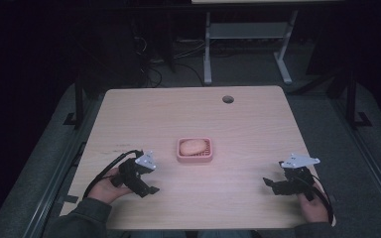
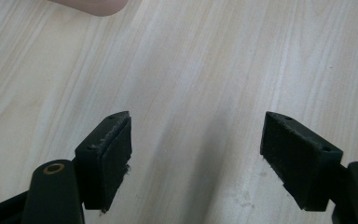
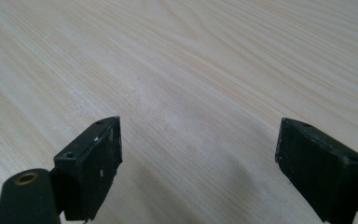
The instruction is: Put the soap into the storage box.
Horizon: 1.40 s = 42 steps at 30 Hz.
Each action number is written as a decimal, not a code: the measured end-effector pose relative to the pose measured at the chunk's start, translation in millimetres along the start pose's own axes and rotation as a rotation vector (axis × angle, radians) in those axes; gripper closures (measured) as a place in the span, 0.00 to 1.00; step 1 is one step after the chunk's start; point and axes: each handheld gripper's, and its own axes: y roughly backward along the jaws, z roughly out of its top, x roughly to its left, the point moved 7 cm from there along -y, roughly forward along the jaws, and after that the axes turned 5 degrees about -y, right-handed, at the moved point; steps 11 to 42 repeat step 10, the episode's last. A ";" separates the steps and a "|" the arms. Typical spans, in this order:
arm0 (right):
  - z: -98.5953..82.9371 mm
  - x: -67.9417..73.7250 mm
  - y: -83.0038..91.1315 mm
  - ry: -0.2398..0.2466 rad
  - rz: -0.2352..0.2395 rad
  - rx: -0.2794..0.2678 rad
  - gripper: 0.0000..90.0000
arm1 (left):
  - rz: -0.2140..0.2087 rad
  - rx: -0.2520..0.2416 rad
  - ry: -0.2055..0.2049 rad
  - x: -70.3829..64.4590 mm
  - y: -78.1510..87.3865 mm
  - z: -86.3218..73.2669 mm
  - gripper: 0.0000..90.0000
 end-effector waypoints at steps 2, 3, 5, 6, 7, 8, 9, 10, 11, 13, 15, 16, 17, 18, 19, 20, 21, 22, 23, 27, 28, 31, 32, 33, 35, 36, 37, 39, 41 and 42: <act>-0.1 0.0 0.0 0.001 0.000 0.001 0.16 | 0.001 -0.009 0.008 -2.1 0.9 -1.4 0.27; -0.3 -0.1 0.0 0.003 0.000 0.001 0.16 | 0.005 -0.011 0.005 -2.6 1.8 -2.4 0.27; -0.6 0.2 -0.1 0.005 0.001 0.003 0.16 | 0.011 -0.010 0.001 -4.7 3.0 -5.5 0.27; -0.7 0.4 -0.1 0.005 0.001 0.003 0.16 | 0.012 -0.016 0.006 -6.3 3.2 -7.5 0.27; -0.8 0.8 -0.1 0.004 0.001 0.002 0.16 | 0.010 -0.015 0.007 -7.1 3.6 -9.1 0.27; -0.8 1.2 -0.1 0.003 0.002 0.002 0.16 | 0.012 -0.013 0.008 -8.2 4.0 -11.4 0.27; -1.0 1.5 0.0 0.004 0.003 0.002 0.16 | 0.013 -0.018 0.015 -10.0 3.9 -13.4 0.27; -0.9 1.9 0.4 0.004 0.004 0.001 0.16 | 0.017 -0.026 0.024 -11.7 3.9 -15.2 0.27; -0.9 1.9 0.4 0.004 0.004 0.001 0.16 | 0.017 -0.026 0.024 -11.7 3.9 -15.2 0.27; -0.9 1.9 0.4 0.004 0.004 0.001 0.16 | 0.017 -0.026 0.024 -11.7 3.9 -15.2 0.27; -0.9 1.9 0.4 0.004 0.004 0.001 0.16 | 0.017 -0.026 0.024 -11.7 3.9 -15.2 0.27; -0.9 1.9 0.4 0.004 0.004 0.001 0.16 | 0.017 -0.026 0.024 -11.7 3.9 -15.2 0.27; -0.9 1.9 0.4 0.004 0.004 0.001 0.16 | 0.017 -0.026 0.024 -11.7 3.9 -15.2 0.27; -0.9 1.9 0.4 0.004 0.004 0.001 0.16 | 0.017 -0.026 0.024 -11.7 3.9 -15.2 0.27; -0.9 1.9 0.4 0.004 0.004 0.001 0.16 | 0.017 -0.026 0.024 -11.7 3.9 -15.2 0.27; -0.9 1.9 0.4 0.004 0.004 0.001 0.16 | 0.017 -0.026 0.024 -11.7 3.9 -15.2 0.27; -0.9 1.9 0.4 0.004 0.004 0.001 0.16 | 0.017 -0.026 0.024 -11.7 3.9 -15.2 0.27; -0.9 1.9 0.4 0.004 0.004 0.001 0.16 | 0.017 -0.026 0.024 -11.7 3.9 -15.2 0.27; -0.9 1.9 0.4 0.004 0.004 0.001 0.16 | 0.017 -0.026 0.024 -11.7 3.9 -15.2 0.27; -0.9 1.9 0.4 0.004 0.004 0.001 0.16 | 0.017 -0.026 0.024 -11.7 3.9 -15.2 0.27; -0.9 1.9 0.4 0.004 0.004 0.001 0.16 | 0.017 -0.026 0.024 -11.7 3.9 -15.2 0.27; -0.9 1.9 0.4 0.004 0.004 0.001 0.16 | 0.017 -0.026 0.024 -11.7 3.9 -15.2 0.27; -0.9 1.9 0.4 0.004 0.004 0.001 0.16 | 0.017 -0.026 0.024 -11.7 3.9 -15.2 0.27; -0.9 1.9 0.4 0.004 0.004 0.001 0.16 | 0.017 -0.026 0.024 -11.7 3.9 -15.2 0.27; -0.9 1.9 0.4 0.004 0.004 0.001 0.16 | 0.017 -0.026 0.024 -11.7 3.9 -15.2 0.27; -0.9 1.9 0.4 0.004 0.004 0.001 0.16 | 0.017 -0.026 0.024 -11.7 3.9 -15.2 0.27; -0.9 1.9 0.4 0.004 0.004 0.001 0.16 | 0.017 -0.026 0.024 -11.7 3.9 -15.2 0.27; -0.9 1.9 0.4 0.004 0.004 0.001 0.16 | 0.017 -0.026 0.024 -11.7 3.9 -15.2 0.27; -0.9 1.9 0.4 0.004 0.004 0.001 0.16 | 0.017 -0.026 0.024 -11.7 3.9 -15.2 0.27; -0.9 1.9 0.4 0.004 0.004 0.001 0.16 | 0.017 -0.026 0.024 -11.7 3.9 -15.2 0.27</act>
